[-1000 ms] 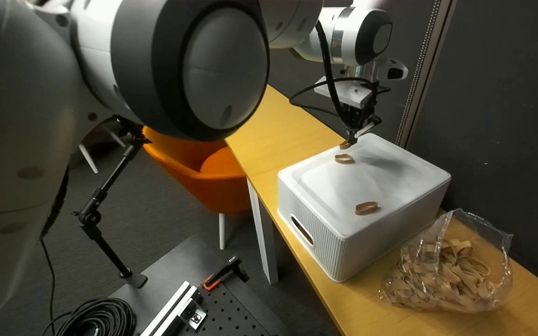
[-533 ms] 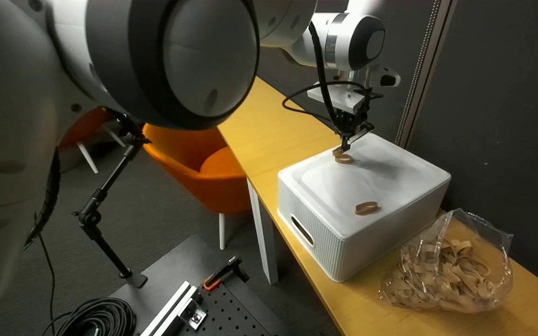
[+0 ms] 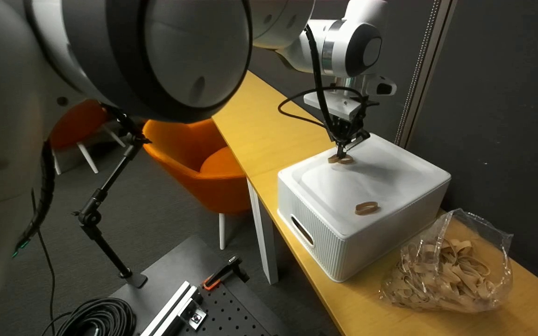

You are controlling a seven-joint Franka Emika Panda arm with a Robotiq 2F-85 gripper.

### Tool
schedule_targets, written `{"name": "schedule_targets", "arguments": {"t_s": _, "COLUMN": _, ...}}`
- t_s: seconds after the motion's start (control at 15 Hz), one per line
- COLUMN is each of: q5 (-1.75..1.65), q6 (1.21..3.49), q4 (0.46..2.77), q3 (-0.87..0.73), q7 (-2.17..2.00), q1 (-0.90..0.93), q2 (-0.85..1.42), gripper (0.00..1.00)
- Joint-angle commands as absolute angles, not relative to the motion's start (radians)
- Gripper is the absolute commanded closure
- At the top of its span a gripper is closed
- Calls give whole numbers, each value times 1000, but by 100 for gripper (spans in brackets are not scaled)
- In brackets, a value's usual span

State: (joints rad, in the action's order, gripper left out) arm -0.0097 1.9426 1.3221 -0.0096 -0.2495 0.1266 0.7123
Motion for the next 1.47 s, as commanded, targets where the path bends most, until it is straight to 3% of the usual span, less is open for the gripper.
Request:
{"name": "schedule_targets", "arguments": {"t_s": 0.0, "q5": -3, "q6": 1951, "q4": 1342, "q3": -2, "q7": -251, "q1": 126, "q2": 700, "gripper": 100}}
{"name": "schedule_targets", "arguments": {"t_s": 0.27, "q5": -4, "q6": 1964, "q4": 1339, "q3": -3, "q7": -245, "q1": 123, "q2": 707, "gripper": 100}}
{"name": "schedule_targets", "arguments": {"t_s": 0.47, "q5": -5, "q6": 1963, "q4": 1318, "q3": -4, "q7": -242, "q1": 121, "q2": 727, "gripper": 70}}
{"name": "schedule_targets", "arguments": {"t_s": 0.67, "q5": -6, "q6": 1958, "q4": 1298, "q3": -6, "q7": -238, "q1": 117, "q2": 749, "gripper": 55}}
{"name": "schedule_targets", "arguments": {"t_s": 1.07, "q5": -9, "q6": 1960, "q4": 1260, "q3": -6, "q7": -231, "q1": 114, "q2": 778, "gripper": 47}}
{"name": "schedule_targets", "arguments": {"t_s": 1.2, "q5": -10, "q6": 1962, "q4": 1253, "q3": -7, "q7": -231, "q1": 114, "q2": 786, "gripper": 59}}
{"name": "schedule_targets", "arguments": {"t_s": 1.27, "q5": -10, "q6": 1963, "q4": 1251, "q3": -7, "q7": -230, "q1": 114, "q2": 789, "gripper": 74}}
{"name": "schedule_targets", "arguments": {"t_s": 1.4, "q5": -9, "q6": 1965, "q4": 1249, "q3": -7, "q7": -229, "q1": 114, "q2": 792, "gripper": 90}}
